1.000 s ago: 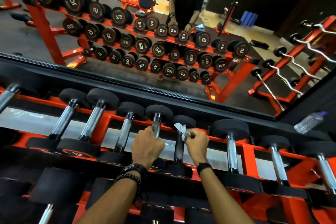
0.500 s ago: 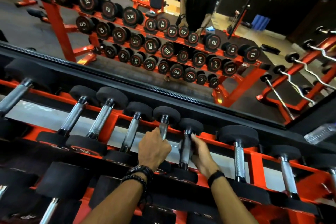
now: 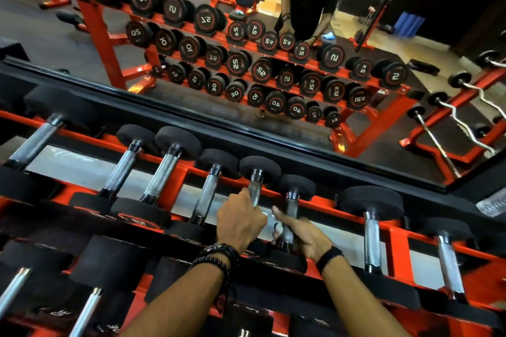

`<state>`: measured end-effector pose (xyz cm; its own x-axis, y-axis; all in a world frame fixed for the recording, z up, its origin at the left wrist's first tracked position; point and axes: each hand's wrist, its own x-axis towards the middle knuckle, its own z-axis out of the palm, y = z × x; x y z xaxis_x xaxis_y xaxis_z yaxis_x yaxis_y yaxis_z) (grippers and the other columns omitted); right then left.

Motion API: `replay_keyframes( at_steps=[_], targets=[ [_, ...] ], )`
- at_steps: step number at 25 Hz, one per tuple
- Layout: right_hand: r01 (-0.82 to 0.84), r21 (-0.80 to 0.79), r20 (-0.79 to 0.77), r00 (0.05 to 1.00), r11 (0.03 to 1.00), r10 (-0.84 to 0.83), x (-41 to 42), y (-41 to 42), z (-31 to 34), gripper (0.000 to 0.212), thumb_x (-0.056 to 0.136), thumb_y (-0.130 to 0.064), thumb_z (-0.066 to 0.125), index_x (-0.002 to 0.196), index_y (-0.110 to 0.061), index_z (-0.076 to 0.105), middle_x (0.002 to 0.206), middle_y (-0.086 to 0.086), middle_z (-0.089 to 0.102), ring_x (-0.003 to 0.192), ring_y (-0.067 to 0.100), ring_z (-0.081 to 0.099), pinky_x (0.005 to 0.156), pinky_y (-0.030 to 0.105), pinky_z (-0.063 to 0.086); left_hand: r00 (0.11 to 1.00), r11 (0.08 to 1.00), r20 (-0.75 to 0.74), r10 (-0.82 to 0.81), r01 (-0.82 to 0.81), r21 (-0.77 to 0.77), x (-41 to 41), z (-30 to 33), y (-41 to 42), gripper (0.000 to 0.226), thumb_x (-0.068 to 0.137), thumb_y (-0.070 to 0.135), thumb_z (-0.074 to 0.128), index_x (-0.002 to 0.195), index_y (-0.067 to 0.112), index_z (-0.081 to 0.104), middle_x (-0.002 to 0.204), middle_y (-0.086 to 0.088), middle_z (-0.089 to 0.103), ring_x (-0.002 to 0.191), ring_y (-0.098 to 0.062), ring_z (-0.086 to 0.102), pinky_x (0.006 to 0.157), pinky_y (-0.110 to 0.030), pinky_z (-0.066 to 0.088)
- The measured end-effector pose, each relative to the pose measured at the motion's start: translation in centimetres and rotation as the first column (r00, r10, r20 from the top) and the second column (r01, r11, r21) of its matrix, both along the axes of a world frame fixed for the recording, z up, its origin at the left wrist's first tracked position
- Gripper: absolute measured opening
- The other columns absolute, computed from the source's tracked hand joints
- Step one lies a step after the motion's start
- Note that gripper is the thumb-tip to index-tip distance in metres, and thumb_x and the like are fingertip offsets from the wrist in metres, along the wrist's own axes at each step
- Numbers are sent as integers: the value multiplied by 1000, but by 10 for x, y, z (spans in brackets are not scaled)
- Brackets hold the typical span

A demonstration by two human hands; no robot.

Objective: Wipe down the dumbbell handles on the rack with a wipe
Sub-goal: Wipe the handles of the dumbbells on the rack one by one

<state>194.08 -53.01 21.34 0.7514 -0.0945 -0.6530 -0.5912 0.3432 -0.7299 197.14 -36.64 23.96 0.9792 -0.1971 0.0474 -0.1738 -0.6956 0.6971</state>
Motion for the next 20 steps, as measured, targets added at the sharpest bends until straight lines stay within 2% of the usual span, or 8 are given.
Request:
replay_keyframes(
  at_steps=[3, 5, 8, 9, 11, 13, 17, 20],
  targets=[
    [126, -62, -4, 992, 990, -126, 18, 4, 7, 22, 74, -6, 82, 77, -5, 60, 55, 9, 55, 41, 20, 51, 46, 32, 50, 1000, 1000, -4, -8, 8, -6, -1, 1, 0, 8, 85, 19, 55, 92, 15, 53, 77, 2, 58, 67, -14, 56, 61, -26, 42],
    [219, -132, 62, 975, 967, -212, 27, 8, 8, 20, 76, 9, 73, 77, -5, 59, 62, 11, 60, 40, 18, 51, 43, 28, 48, 1000, 1000, -4, -8, 8, 0, -2, 2, 0, 8, 85, 20, 55, 92, 15, 54, 77, 2, 58, 67, -14, 56, 60, -26, 44],
    [116, -387, 94, 992, 915, -86, 8, 8, 6, 24, 72, 5, 78, 83, -8, 62, 81, 14, 64, 57, 20, 61, 50, 28, 51, 1000, 1000, -3, -3, 3, -8, -1, 0, 1, 8, 87, 21, 56, 92, 16, 54, 77, 3, 58, 65, -10, 54, 55, -20, 37],
    [5, -544, 35, 999, 839, 17, -5, 7, 7, 29, 70, -5, 82, 89, -9, 61, 85, 9, 64, 65, 19, 63, 52, 26, 50, 1000, 1000, -6, -2, 2, -10, 0, 0, 0, 7, 87, 21, 56, 92, 16, 54, 77, 3, 58, 64, -10, 54, 55, -19, 37],
    [-136, -786, -65, 988, 602, 139, -28, 4, 7, 56, 64, -29, 88, 106, -14, 53, 99, -1, 61, 85, 16, 62, 61, 22, 47, 1000, 1000, -11, 7, -7, -12, 0, -1, 0, 9, 86, 22, 56, 92, 17, 54, 78, 2, 59, 67, -12, 57, 60, -24, 44],
    [-32, -872, 53, 986, 489, 159, -38, 5, 11, 66, 62, -31, 89, 112, -22, 47, 104, -8, 55, 93, 13, 57, 68, 20, 44, 1000, 1000, -15, 11, -11, -9, 0, -1, 0, 9, 85, 22, 55, 92, 17, 54, 77, 2, 59, 67, -14, 57, 62, -27, 46],
    [206, -896, 325, 908, 394, 265, -23, 10, 16, 26, 76, -4, 74, 81, -21, 56, 78, -4, 58, 71, 13, 55, 61, 14, 40, 999, 1000, -35, 11, -12, -4, -1, 2, -1, 9, 83, 22, 55, 90, 18, 54, 76, 2, 59, 66, -14, 57, 62, -29, 50],
    [313, -913, 387, 867, 262, 314, -12, 9, 17, 19, 84, 2, 66, 82, -17, 64, 81, -3, 55, 76, 4, 51, 68, 7, 37, 999, 1000, -43, 15, -15, 10, -1, 3, 0, 11, 82, 24, 54, 91, 18, 53, 77, 1, 58, 68, -17, 58, 69, -38, 56]
  ],
)
